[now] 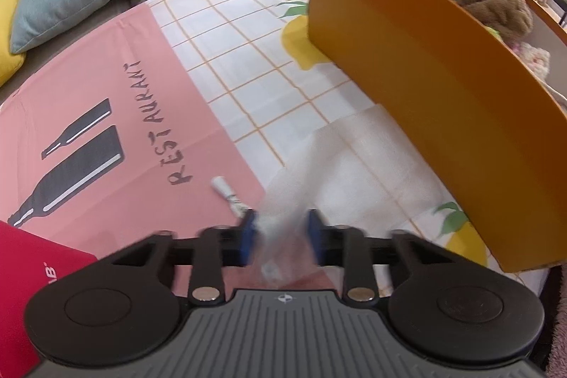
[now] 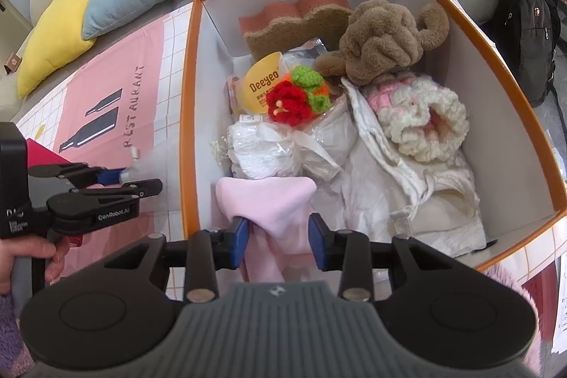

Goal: Organize soft objects
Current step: 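Lower the pink cloth into the orange box while the left tool grasps the white mesh bag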

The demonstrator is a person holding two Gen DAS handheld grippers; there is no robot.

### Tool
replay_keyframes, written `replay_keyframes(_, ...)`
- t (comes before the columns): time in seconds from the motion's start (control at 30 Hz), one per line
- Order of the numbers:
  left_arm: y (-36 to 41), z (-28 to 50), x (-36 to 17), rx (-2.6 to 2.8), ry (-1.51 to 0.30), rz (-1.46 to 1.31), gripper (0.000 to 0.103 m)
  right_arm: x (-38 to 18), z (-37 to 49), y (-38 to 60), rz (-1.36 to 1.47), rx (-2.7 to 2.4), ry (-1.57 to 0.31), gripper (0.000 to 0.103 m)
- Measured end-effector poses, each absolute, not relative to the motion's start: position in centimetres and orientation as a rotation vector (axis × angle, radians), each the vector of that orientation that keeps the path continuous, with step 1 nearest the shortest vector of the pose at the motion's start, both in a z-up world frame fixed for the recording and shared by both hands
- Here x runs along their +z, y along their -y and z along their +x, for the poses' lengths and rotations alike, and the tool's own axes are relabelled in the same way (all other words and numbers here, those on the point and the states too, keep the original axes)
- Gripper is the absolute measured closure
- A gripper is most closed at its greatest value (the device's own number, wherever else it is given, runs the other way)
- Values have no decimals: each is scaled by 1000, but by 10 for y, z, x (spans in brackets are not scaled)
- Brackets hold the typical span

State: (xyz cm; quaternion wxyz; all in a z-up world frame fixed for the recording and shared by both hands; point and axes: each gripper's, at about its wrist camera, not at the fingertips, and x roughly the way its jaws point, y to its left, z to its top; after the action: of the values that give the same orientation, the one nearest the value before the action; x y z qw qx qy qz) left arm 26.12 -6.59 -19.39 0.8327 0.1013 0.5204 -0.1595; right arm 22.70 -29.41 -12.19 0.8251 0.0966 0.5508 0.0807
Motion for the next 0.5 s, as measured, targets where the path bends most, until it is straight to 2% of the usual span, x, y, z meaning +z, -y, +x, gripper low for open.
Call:
replay_keyframes(0.03,68,259,-193,-342,-1102,219,94,-120,226,293,204,171,-1167,67)
replay_keyframes(0.07,68,257,-193,-338,-1100,220,96,-118,225,293,202,171,-1163,66)
replay_keyframes(0.27,52,238,-163,-289,-1038,67,98,-101,219,297,185,156,-1112,55)
replay_keyframes(0.5,53,207,-89,-284,-867,-7,98,-83,209,311,238,116,-1038,46)
